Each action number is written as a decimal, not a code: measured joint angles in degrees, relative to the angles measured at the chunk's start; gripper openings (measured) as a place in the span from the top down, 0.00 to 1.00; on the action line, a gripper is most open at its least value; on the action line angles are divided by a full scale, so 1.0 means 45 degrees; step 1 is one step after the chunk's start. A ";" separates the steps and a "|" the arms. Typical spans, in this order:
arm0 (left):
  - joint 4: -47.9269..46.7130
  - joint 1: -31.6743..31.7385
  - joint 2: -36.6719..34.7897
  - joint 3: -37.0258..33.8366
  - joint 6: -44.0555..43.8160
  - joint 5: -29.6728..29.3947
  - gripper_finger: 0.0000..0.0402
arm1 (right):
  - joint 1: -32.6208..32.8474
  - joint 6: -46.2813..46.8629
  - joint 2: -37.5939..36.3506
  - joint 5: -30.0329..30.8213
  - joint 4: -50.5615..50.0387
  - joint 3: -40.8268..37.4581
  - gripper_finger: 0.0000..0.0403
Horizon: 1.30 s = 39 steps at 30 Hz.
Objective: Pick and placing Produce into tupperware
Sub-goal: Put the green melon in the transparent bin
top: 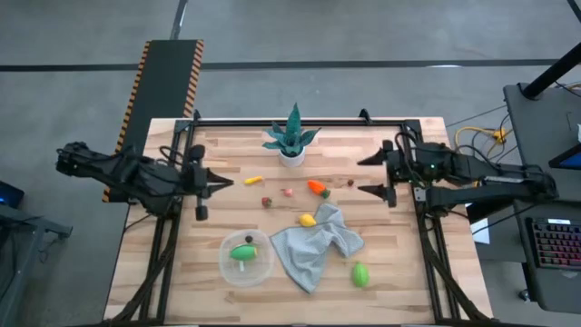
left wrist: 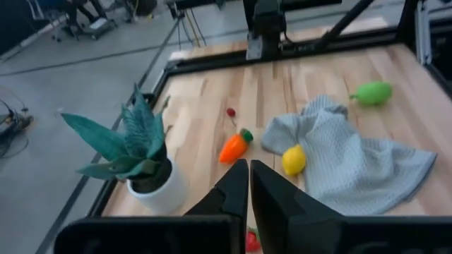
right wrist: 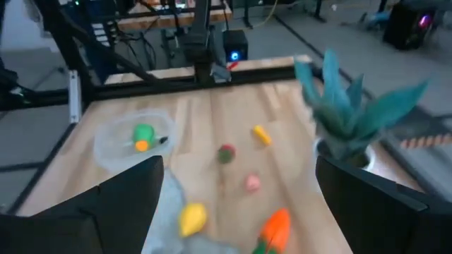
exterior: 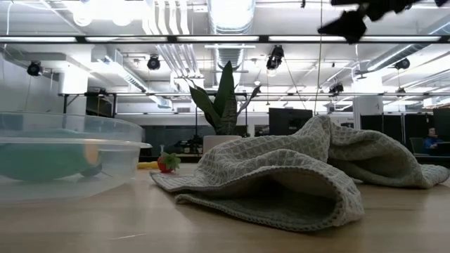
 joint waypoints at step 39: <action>-0.0363 0.0005 -0.0590 0.0000 0.0687 -0.0670 0.99 | 1.3013 1.2058 0.6513 1.0978 -0.9979 0.7606 0.10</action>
